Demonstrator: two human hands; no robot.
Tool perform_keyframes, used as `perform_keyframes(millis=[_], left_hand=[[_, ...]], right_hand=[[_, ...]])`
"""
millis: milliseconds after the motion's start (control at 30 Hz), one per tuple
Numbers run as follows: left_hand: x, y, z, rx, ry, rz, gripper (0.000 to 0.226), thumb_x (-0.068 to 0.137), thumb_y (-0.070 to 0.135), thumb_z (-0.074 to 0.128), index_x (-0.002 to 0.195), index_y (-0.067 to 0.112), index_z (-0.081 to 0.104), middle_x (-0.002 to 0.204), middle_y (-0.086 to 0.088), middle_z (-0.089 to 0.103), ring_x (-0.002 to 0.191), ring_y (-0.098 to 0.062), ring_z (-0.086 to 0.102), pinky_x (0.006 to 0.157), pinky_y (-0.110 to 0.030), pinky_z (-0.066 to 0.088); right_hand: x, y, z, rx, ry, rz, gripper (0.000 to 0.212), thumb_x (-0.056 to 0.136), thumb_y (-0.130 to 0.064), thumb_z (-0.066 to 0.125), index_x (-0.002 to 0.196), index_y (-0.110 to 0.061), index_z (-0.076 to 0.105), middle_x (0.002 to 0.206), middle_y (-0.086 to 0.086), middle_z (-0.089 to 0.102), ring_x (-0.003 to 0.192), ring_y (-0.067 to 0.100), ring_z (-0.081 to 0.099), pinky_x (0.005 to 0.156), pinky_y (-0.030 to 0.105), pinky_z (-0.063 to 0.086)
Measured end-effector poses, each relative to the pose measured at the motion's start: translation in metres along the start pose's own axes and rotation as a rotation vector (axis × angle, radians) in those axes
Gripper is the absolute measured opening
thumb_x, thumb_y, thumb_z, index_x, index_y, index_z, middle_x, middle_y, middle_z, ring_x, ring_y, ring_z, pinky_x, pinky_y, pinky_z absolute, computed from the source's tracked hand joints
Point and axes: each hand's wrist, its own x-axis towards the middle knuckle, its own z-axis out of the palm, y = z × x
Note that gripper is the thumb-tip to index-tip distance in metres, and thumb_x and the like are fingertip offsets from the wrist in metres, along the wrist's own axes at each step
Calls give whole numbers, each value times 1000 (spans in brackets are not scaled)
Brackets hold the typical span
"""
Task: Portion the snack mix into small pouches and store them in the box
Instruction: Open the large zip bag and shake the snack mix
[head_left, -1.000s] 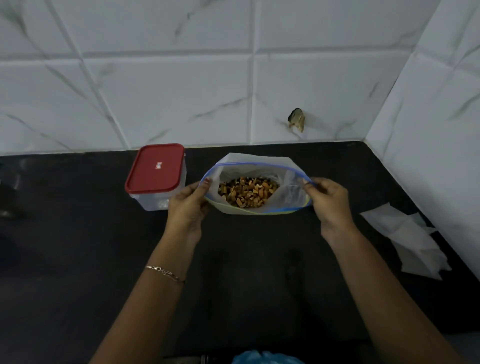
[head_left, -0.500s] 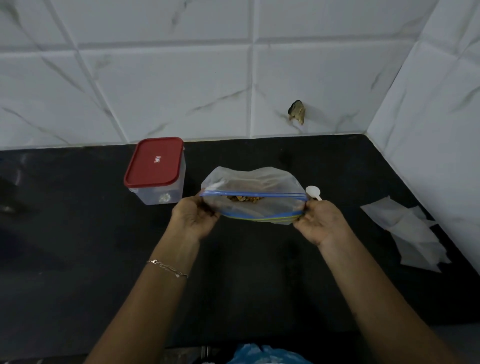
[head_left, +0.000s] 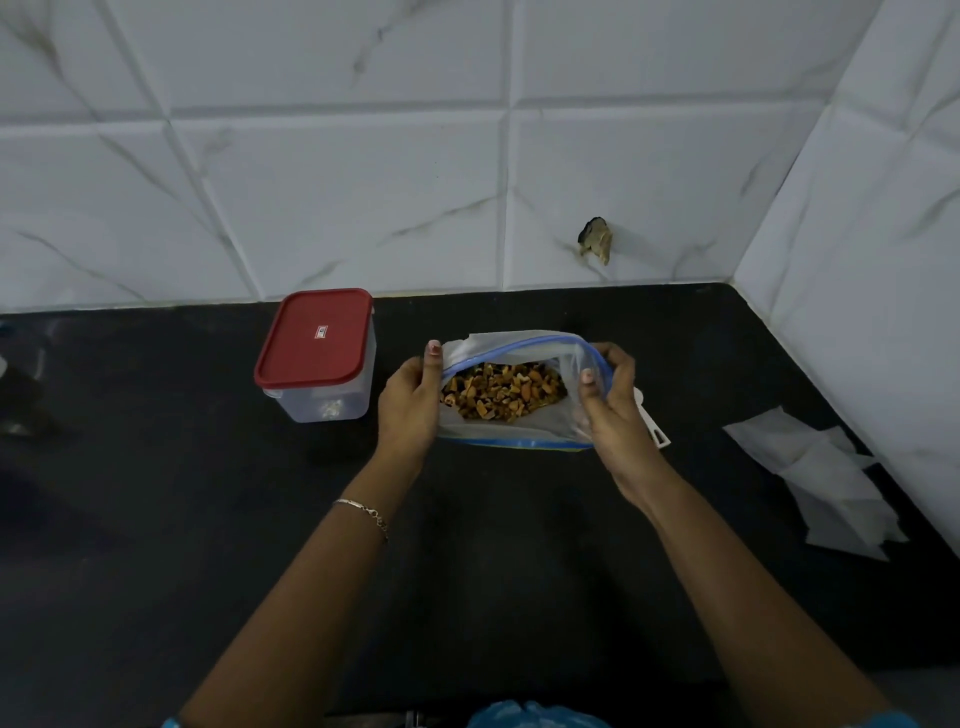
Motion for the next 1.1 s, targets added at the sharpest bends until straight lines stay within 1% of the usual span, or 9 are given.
perform_keyframes(millis=[167,367,433,500,600,700,767,900,1100], left_hand=[[1,10,1,74,-89,213,42,91,37,59,115,9,38,99,6,47,84,-1,56,60,-12,49],[10,7,3,215,-77,438,17,98,34,48,100,19,56,103,-5,52,85,5,49,69,-8,39],[12,4,2,197,-86,399,20,99,33,47,91,21,61,100,-5,53,83,4,50,70,-9,39],[14,3,1,22,-139,277,24,99,32,48,82,25,64,92,-7,62,83,-9,57,72,-25,44],[20,8,-3,-139,-169,-22,25,95,23,51,76,14,65,78,-9,64,77,-25,58,71,-36,45],[30,5,-15,-336,-313,-331,25,87,22,51,101,5,64,89,-15,65,78,-26,63,74,-35,49],[36,2,-20,-405,-385,-434,37,83,23,52,114,4,61,99,-16,64,83,-26,62,79,-37,49],[38,-4,-19,-453,-439,-513,51,73,26,64,119,5,62,108,-17,64,94,-30,60,101,-45,43],[42,-6,-13,-270,-341,-262,17,89,6,53,96,16,64,100,-8,65,86,-24,61,68,-37,54]], right_hand=[[9,10,1,-227,61,-170,35,103,-39,32,136,-32,42,131,6,47,118,12,53,96,34,49],[16,3,5,-341,279,-223,23,103,-20,40,103,-15,62,95,5,60,81,2,54,69,12,42],[17,0,5,-300,271,-179,25,103,-21,40,90,-18,61,82,-3,57,71,-2,51,65,12,40],[17,-5,7,-256,239,-117,31,104,-25,39,80,-20,58,75,-3,55,67,0,49,62,17,42],[19,-10,5,-106,138,120,35,103,-34,39,91,-16,66,91,9,68,84,17,64,78,34,52],[22,-11,-8,209,34,437,40,100,-41,43,113,-12,66,108,14,71,105,30,67,96,47,50],[22,-11,-13,406,15,579,38,98,-40,49,116,-11,65,111,16,71,107,32,66,94,49,52],[21,-2,-17,508,-25,665,40,93,-41,55,120,-13,64,117,15,69,110,32,65,85,45,57],[19,1,-18,455,-45,448,9,93,-19,58,101,-18,64,106,6,70,92,22,68,73,37,59]])
